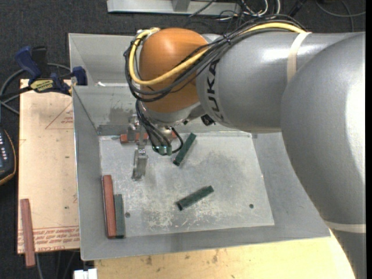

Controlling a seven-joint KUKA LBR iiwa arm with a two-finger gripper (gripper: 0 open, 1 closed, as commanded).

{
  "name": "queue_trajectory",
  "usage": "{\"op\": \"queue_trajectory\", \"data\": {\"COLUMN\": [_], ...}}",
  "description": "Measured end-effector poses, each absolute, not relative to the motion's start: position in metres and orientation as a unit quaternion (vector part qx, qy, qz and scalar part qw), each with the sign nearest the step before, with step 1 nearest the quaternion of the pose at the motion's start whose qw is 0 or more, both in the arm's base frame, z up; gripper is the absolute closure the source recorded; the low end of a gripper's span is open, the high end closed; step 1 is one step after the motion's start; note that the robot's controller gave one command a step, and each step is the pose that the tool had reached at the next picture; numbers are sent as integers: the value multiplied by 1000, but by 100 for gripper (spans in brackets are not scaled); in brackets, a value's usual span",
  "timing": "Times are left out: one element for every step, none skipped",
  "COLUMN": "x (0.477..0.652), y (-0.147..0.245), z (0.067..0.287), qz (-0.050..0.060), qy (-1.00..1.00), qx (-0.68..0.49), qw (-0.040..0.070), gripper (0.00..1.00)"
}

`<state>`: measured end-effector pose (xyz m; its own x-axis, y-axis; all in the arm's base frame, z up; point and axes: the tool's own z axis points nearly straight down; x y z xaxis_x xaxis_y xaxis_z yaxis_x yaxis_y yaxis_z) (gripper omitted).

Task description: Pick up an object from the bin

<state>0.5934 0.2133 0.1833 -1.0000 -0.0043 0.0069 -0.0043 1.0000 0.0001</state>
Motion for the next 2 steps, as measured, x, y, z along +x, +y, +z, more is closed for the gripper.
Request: {"op": "queue_trajectory", "data": {"x": [638, 643], "y": [155, 246], "z": [69, 73], "qz": [-1, 0], "qy": [-997, -998], "qx": [-76, -58], "qw": [-2, -3], "gripper": [0, 0]}}
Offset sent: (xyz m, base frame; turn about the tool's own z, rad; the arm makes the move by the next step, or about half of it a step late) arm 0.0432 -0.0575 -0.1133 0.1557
